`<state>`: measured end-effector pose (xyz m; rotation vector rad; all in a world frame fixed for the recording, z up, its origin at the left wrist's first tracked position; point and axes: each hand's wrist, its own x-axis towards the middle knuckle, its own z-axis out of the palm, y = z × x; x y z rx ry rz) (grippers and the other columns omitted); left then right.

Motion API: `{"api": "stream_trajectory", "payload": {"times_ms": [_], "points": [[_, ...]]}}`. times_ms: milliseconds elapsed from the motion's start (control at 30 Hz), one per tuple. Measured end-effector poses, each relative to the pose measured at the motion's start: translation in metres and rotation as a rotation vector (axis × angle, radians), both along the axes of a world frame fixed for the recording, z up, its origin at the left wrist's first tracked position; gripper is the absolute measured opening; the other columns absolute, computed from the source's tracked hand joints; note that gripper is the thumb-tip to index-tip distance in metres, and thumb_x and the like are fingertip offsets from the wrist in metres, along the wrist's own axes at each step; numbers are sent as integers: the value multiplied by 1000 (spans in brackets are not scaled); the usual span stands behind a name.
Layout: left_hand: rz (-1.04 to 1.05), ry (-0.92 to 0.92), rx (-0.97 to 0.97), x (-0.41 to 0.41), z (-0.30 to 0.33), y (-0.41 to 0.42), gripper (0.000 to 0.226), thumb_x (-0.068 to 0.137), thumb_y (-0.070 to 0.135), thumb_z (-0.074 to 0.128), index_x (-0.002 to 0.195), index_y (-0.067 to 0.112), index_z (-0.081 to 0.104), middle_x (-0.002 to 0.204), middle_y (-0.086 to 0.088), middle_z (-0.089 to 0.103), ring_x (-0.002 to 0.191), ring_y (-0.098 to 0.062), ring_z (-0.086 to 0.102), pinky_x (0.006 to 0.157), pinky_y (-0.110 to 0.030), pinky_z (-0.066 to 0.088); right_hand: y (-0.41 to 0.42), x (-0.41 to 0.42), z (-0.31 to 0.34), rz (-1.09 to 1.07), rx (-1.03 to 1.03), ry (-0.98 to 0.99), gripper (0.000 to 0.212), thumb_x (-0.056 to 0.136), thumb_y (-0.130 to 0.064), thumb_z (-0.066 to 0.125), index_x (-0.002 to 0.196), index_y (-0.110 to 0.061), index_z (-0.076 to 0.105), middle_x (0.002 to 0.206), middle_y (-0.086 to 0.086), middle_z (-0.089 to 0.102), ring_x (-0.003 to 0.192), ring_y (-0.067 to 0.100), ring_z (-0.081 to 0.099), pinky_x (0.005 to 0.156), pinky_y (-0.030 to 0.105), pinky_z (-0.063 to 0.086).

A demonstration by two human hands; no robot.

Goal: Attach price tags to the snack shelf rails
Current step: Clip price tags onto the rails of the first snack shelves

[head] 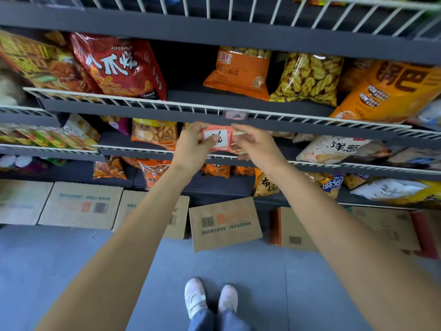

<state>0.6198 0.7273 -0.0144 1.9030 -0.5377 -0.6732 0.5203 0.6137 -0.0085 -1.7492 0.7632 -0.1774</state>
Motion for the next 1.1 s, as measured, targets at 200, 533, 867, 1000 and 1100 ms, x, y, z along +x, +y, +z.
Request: {"api": "stream_trajectory", "payload": {"times_ms": [200, 533, 867, 1000, 1100], "points": [[-62, -29, 31, -12, 4, -19, 27, 88, 18, 62, 114, 11, 57, 108, -6, 67, 102, -19, 63, 93, -43, 51, -13, -7, 5, -67, 15, -100, 22, 93, -7, 54, 109, -10, 68, 101, 5, 68, 93, 16, 65, 80, 27, 56], [114, -53, 73, -52, -3, -76, 26, 88, 21, 63, 110, 9, 57, 102, -9, 67, 94, -22, 63, 87, -39, 52, -74, -29, 2, 9, -77, -96, 17, 85, -3, 63, 100, -7, 71, 88, 4, 69, 83, 17, 67, 76, 26, 55], [150, -16, -8, -99, 19, -97, 24, 89, 17, 61, 111, 9, 58, 104, -6, 70, 96, -15, 66, 88, -38, 54, -115, -80, 37, 14, 149, -104, 9, 82, -5, 68, 85, -13, 71, 80, 3, 70, 68, 4, 67, 62, 16, 53], [126, -55, 46, -116, 30, -97, 26, 89, 18, 61, 113, 7, 57, 105, -7, 69, 95, -16, 66, 87, -39, 55, -115, -102, 48, -8, 185, -89, 14, 87, 0, 60, 94, -7, 69, 81, 1, 69, 65, 1, 67, 61, 13, 52], [114, -54, 32, -130, 39, -100, 26, 89, 16, 60, 113, 7, 57, 104, -4, 67, 93, -15, 65, 83, -31, 55, -112, -118, 49, -106, 138, -83, 9, 85, -3, 64, 87, -10, 69, 77, 0, 68, 62, 2, 64, 61, 13, 52]]}}
